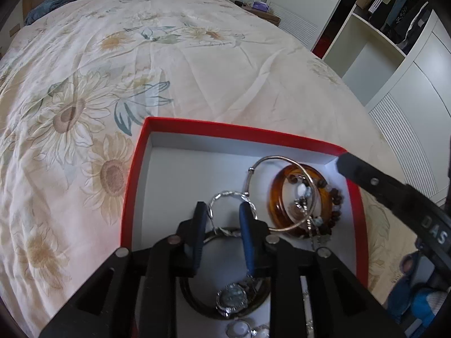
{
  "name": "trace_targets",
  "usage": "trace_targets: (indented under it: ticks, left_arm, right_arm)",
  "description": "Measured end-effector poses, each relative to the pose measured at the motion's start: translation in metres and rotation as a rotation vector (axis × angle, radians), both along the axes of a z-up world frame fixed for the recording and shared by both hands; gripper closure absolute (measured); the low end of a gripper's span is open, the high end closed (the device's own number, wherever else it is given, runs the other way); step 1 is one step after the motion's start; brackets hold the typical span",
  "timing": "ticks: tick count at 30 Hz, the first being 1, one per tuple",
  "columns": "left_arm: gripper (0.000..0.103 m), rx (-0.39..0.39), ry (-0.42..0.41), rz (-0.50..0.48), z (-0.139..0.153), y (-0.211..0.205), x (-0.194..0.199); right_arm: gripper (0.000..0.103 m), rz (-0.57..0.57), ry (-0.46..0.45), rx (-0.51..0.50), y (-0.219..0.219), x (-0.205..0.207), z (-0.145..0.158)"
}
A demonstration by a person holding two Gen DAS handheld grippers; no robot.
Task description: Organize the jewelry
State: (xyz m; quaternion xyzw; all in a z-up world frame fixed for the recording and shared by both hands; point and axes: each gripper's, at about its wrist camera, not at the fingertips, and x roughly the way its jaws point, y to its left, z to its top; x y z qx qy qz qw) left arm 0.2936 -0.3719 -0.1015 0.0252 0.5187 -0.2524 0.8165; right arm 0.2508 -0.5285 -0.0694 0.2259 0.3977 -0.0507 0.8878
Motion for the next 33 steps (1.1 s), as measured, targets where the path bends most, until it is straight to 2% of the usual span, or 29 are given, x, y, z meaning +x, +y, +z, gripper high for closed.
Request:
trace_targets:
  ticks: [3, 8, 16, 22, 26, 28, 31, 33]
  left_arm:
    - [0.068, 0.014, -0.038, 0.004, 0.012, 0.009, -0.013]
    - [0.067, 0.022, -0.102, 0.046, 0.038, 0.04, -0.044]
    - [0.067, 0.018, -0.205, 0.132, 0.076, 0.107, -0.112]
    - [0.067, 0.059, -0.204, 0.184, 0.091, 0.158, -0.158]
    - [0.064, 0.081, -0.21, 0.219, 0.099, 0.192, -0.184]
    - [0.059, 0.098, -0.237, 0.248, 0.104, 0.21, -0.198]
    - [0.058, 0.113, -0.259, 0.282, 0.11, 0.231, -0.211]
    - [0.058, 0.127, -0.278, 0.311, 0.113, 0.244, -0.218]
  right_arm:
    - [0.069, -0.01, -0.002, -0.028, 0.003, -0.014, 0.013]
    - [0.057, 0.015, 0.01, -0.097, 0.021, -0.04, 0.027]
    - [0.05, 0.102, 0.027, -0.161, 0.077, -0.092, 0.041]
    - [0.047, 0.177, 0.016, -0.198, 0.129, -0.131, 0.056]
    - [0.039, 0.223, 0.002, -0.247, 0.168, -0.157, 0.07]
    - [0.038, 0.235, -0.007, -0.272, 0.185, -0.168, 0.076]
    - [0.031, 0.255, -0.018, -0.31, 0.21, -0.186, 0.085]
    - [0.031, 0.266, -0.026, -0.338, 0.224, -0.194, 0.089]
